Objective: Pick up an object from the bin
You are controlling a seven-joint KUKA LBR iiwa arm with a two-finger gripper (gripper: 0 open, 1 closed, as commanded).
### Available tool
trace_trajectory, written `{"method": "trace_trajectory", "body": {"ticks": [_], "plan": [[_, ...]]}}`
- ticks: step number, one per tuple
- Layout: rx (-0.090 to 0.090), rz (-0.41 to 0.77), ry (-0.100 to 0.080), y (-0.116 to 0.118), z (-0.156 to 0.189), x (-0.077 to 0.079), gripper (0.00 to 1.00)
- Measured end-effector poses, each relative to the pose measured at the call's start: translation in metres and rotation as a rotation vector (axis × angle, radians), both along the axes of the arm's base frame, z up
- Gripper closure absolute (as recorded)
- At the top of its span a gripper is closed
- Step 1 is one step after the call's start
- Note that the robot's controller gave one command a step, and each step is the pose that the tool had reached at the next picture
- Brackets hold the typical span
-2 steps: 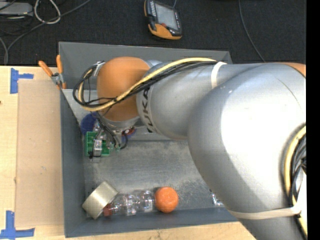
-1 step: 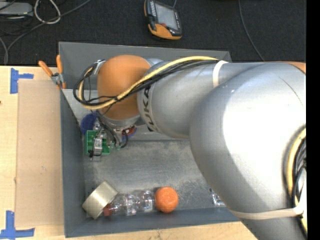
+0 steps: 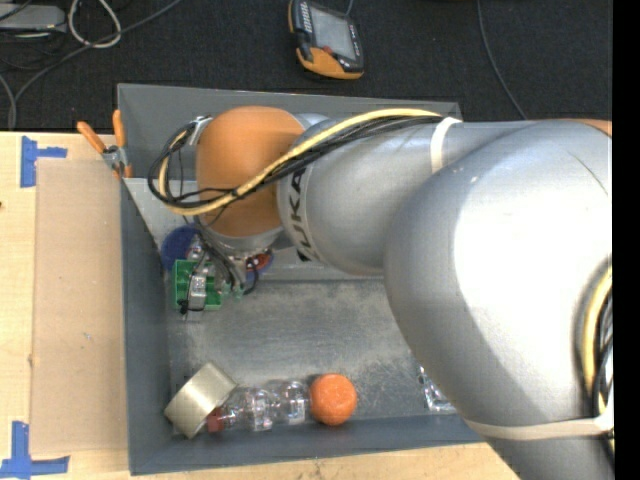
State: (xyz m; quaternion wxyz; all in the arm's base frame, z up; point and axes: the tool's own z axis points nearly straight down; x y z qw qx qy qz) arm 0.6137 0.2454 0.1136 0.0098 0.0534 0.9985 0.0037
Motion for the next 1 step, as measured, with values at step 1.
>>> {"method": "trace_trajectory", "body": {"ticks": [1], "plan": [[0.002, -0.001, -0.003, 0.0001, 0.016, 0.001, 1.0]]}}
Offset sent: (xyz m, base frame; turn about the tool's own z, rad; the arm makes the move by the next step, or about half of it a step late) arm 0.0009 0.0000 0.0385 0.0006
